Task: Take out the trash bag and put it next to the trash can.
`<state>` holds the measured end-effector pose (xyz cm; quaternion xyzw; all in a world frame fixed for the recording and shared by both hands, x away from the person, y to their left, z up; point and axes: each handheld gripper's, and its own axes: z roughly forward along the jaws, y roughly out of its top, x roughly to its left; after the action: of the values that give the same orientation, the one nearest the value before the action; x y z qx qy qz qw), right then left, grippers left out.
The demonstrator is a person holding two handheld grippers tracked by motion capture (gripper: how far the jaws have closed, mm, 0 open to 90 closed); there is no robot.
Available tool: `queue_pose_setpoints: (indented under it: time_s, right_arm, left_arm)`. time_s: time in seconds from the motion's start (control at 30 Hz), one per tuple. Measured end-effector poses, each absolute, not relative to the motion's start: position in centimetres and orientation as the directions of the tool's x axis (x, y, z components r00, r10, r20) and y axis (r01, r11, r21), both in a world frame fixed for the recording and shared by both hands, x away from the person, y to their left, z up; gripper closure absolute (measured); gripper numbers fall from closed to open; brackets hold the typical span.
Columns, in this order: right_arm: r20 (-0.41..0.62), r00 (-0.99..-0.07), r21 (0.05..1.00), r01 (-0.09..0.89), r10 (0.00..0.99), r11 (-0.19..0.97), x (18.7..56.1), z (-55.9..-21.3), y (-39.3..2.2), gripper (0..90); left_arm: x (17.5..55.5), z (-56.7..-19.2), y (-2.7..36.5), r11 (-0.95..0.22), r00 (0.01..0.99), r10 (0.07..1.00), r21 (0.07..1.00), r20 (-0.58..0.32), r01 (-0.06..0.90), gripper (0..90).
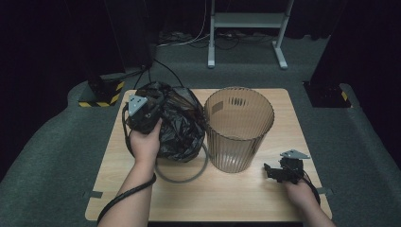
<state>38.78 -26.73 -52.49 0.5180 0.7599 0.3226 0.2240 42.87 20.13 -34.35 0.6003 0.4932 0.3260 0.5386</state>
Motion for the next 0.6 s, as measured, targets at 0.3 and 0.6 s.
queue_pose_setpoints:
  time_s: [0.3,0.6]
  right_arm:
    - [-0.007,-0.365,0.723,0.641,0.931,0.257,38.8,-52.5,-26.7,9.7]
    - [-0.012,-0.367,0.724,0.638,0.93,0.261,38.8,-52.5,-26.8,9.8]
  left_arm:
    - [47.1,-33.8,18.8,0.057,0.277,0.952,0.965,-0.13,0.256,89.6]
    - [50.6,-33.6,17.2,0.046,0.263,0.958,0.965,-0.116,0.257,89.6]
